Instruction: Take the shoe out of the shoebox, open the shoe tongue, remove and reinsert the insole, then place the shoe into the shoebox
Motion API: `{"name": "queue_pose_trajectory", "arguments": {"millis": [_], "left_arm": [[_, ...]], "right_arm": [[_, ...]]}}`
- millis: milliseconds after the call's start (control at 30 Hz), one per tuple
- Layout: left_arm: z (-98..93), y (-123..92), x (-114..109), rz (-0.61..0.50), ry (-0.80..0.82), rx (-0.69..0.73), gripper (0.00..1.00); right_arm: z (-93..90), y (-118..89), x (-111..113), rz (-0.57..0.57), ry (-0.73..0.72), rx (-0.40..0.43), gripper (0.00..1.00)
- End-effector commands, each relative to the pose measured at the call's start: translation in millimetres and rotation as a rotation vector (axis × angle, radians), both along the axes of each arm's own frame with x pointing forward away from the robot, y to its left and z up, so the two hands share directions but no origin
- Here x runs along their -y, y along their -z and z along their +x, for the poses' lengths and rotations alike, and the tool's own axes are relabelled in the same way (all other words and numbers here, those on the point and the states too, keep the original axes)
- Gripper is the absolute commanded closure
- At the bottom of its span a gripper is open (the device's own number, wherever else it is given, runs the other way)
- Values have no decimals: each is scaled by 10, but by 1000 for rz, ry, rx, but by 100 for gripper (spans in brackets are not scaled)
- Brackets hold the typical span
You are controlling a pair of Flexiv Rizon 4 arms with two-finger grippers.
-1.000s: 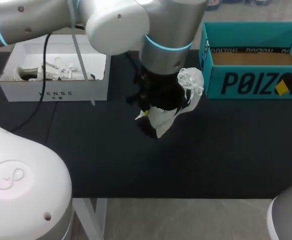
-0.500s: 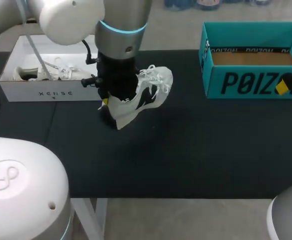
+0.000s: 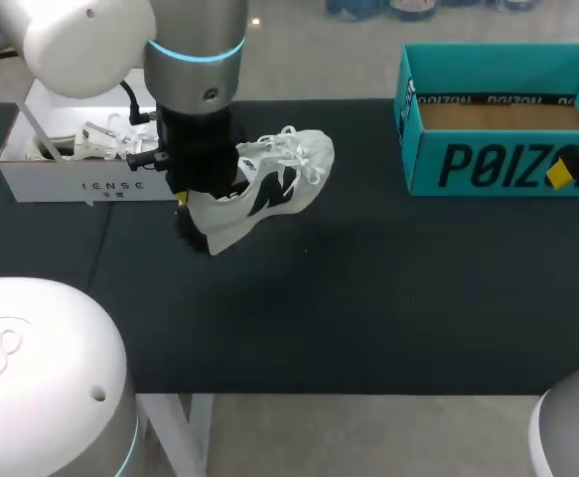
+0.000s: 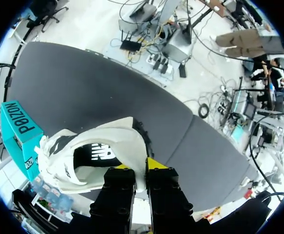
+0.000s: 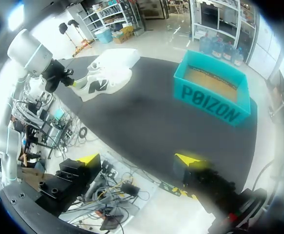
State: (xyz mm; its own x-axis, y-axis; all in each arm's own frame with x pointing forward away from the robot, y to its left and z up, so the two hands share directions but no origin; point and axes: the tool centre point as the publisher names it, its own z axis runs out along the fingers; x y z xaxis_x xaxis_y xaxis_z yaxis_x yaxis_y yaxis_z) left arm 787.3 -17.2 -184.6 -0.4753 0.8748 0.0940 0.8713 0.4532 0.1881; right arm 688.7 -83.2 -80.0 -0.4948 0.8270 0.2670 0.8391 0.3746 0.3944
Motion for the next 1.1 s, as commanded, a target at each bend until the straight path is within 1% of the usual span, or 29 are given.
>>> {"name": "queue_pose_trajectory", "arguments": {"millis": [33,767,867,933,1000,1100], "left_arm": [[-22,-6,-44,-36,9,22,100],[-22,-6,-44,-36,9,22,100],[29,-49,-107,-44,33,33,100],[97,-85,-210,-50,53,42,100],[196,-133,-314,-28,83,70,100],[376,-204,-528,-33,135,90,100]], "right_arm": [[28,-8,-8,-2,-1,-6,0],[28,-8,-8,-2,-1,-6,0],[28,-8,-8,-2,-1,-6,0],[28,-8,-8,-2,-1,-6,0],[28,-8,-8,-2,-1,-6,0],[28,-8,-8,-2,-1,-6,0]]}}
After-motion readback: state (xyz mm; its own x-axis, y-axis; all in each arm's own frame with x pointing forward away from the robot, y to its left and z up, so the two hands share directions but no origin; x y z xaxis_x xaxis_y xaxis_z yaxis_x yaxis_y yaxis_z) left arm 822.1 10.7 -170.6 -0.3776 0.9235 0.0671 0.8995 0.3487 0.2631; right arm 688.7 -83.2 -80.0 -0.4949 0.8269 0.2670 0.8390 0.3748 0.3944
